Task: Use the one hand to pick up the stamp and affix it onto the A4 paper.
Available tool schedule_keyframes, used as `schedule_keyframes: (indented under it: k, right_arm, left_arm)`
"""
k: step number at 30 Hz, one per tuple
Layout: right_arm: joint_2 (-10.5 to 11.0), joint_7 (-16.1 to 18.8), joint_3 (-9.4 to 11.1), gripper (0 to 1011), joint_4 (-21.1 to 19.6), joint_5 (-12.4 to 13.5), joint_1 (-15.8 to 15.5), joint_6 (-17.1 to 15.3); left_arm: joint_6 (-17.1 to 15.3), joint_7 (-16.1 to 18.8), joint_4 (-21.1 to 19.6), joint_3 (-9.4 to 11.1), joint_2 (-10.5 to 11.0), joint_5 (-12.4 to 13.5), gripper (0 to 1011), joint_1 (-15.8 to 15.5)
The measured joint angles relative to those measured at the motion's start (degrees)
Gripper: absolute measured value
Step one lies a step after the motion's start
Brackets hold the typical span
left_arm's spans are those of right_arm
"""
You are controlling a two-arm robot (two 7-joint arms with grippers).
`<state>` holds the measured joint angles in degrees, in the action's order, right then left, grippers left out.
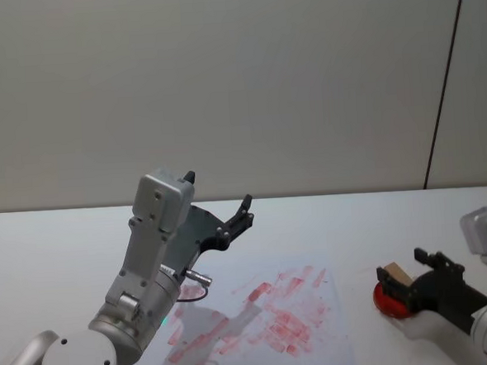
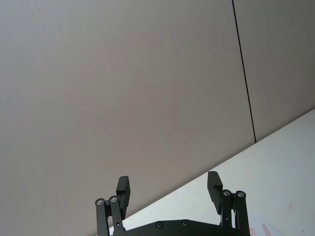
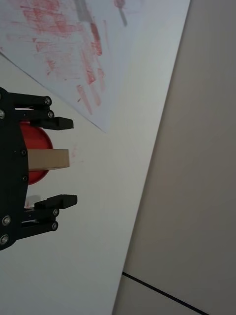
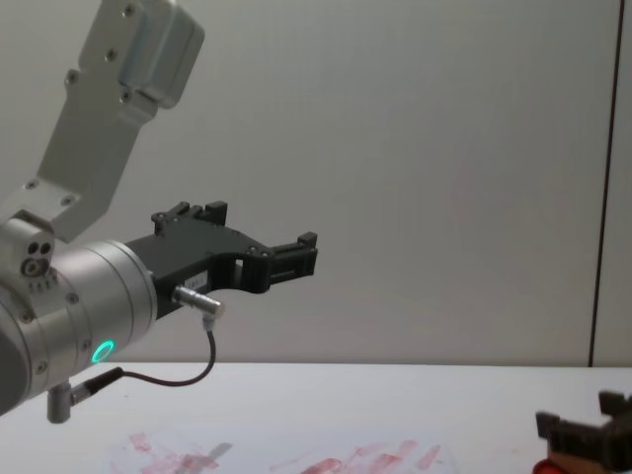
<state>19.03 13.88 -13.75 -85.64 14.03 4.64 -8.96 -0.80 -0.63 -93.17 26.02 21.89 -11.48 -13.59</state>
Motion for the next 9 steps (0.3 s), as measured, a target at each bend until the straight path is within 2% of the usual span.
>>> schedule_keyframes:
  k: [9]
  right_arm:
    - [0.08,-1.2,0.33,998,-3.81,1.13,-0.52,2.54]
  left_arm:
    - [0.0,0.0,0.0,0.0,0.0,0.0,1003,0.0]
